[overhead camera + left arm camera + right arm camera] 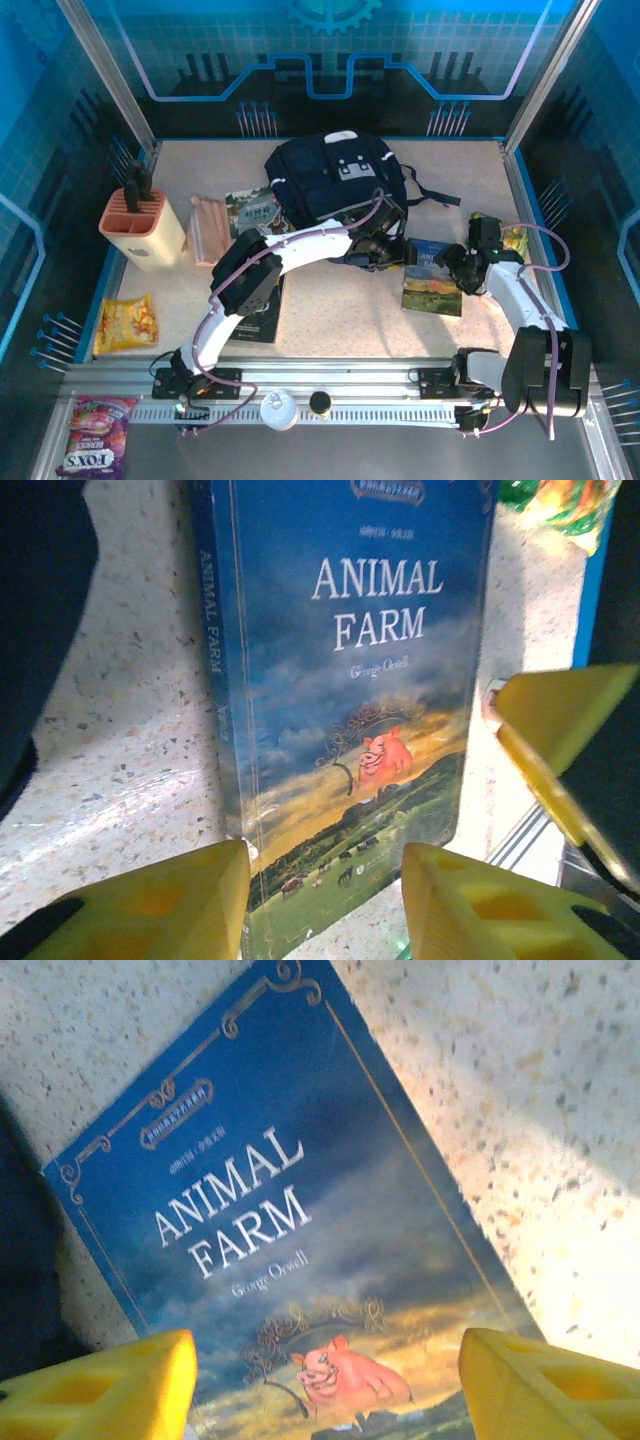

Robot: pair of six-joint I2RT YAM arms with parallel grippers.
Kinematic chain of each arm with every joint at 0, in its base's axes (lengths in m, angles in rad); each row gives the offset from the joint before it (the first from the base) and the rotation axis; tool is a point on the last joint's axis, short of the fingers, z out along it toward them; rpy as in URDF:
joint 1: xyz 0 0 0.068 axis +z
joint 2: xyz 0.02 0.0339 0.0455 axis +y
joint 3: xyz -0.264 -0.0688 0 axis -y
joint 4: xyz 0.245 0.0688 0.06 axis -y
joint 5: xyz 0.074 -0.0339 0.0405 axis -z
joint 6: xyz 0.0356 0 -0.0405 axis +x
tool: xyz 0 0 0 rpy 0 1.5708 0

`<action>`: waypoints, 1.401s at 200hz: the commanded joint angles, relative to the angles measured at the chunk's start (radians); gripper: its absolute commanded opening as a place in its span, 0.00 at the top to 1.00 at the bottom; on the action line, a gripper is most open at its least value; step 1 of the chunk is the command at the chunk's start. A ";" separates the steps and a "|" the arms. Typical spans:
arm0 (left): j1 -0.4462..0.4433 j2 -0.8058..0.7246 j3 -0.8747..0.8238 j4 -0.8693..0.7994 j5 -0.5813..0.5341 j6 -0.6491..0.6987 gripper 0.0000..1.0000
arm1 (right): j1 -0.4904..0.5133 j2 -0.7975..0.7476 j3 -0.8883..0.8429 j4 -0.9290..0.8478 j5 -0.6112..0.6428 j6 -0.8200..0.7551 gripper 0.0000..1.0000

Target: Pack the student bag

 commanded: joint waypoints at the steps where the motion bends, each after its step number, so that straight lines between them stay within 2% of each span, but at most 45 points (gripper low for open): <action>1: -0.018 0.050 0.070 -0.073 -0.031 0.025 0.57 | -0.031 0.059 0.031 0.019 -0.016 -0.104 0.34; 30: -0.024 0.088 0.107 -0.104 -0.062 0.021 0.60 | -0.036 0.150 0.063 0.035 -0.062 -0.151 0.38; 64: -0.026 0.127 0.150 -0.147 -0.097 0.009 0.60 | -0.036 0.196 0.056 0.055 -0.080 -0.153 0.39; 182: -0.027 0.230 0.264 -0.183 -0.045 -0.027 0.53 | -0.057 0.254 -0.003 0.073 -0.101 -0.100 0.35; 227: -0.027 0.196 0.266 -0.098 0.046 -0.018 0.63 | -0.062 0.249 -0.017 0.081 -0.118 -0.078 0.36; 280: -0.040 0.060 0.189 -0.021 0.061 0.009 0.71 | -0.070 0.222 -0.038 0.081 -0.108 -0.042 0.38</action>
